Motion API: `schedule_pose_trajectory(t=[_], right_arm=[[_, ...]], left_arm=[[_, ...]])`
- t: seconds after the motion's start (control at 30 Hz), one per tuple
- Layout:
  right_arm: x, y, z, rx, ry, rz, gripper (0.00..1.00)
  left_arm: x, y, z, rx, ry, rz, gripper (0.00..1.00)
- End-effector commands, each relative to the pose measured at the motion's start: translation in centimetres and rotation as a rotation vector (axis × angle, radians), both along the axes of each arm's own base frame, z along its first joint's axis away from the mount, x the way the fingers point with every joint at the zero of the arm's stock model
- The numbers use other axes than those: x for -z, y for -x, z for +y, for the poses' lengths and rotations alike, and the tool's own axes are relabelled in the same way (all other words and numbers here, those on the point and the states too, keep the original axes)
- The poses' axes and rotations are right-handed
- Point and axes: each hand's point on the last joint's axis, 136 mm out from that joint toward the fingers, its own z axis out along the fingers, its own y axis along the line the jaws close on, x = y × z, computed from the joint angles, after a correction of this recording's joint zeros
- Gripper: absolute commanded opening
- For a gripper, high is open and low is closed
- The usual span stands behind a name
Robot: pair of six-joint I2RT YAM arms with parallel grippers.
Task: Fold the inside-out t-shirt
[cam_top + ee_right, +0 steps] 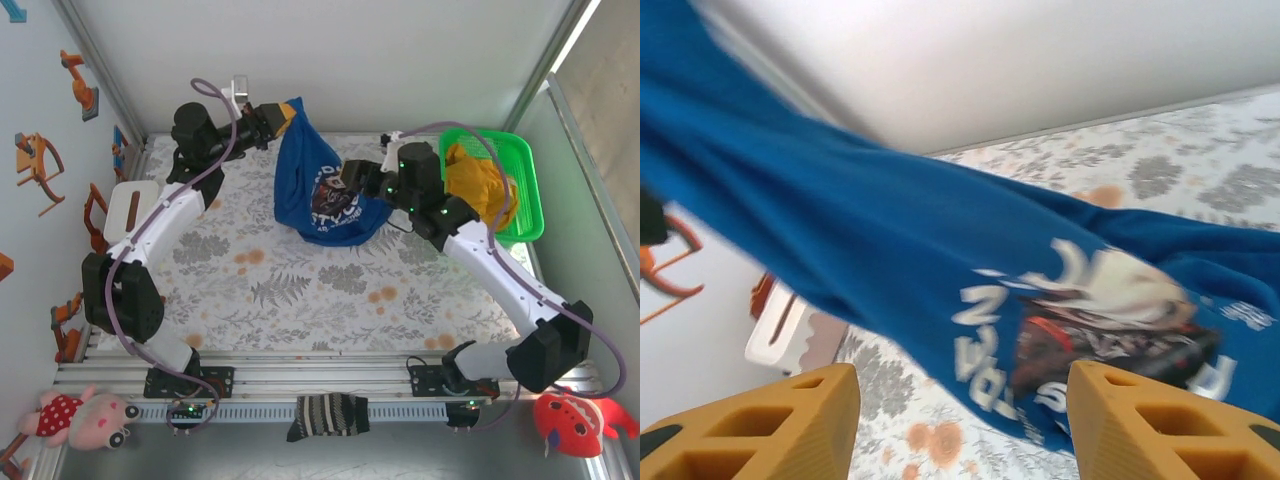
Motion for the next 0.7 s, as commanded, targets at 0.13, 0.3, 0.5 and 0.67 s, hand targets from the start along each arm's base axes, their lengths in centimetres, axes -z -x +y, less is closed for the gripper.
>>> schedule_pose_trajectory(t=[0.13, 0.3, 0.5, 0.67], right_arm=[[1.4, -0.6, 4.5, -0.052, 0.112, -0.007, 0.59], [2.6, -1.9, 6.1, -0.046, 0.124, 0.007, 0.59], [0.4, -4.2, 5.7, -0.042, 0.116, -0.038, 0.00], [-9.5, -4.0, 6.3, -0.116, 0.040, -0.200, 0.00]], left_arm=[[-2.2, 2.4, -1.3, 0.071, -0.004, -0.039, 0.00], [-2.4, 3.6, -2.3, 0.103, -0.001, -0.025, 0.00], [-7.8, 4.1, -0.7, 0.069, 0.075, -0.088, 0.00], [-16.3, 3.9, 2.1, 0.001, 0.106, -0.246, 0.00]])
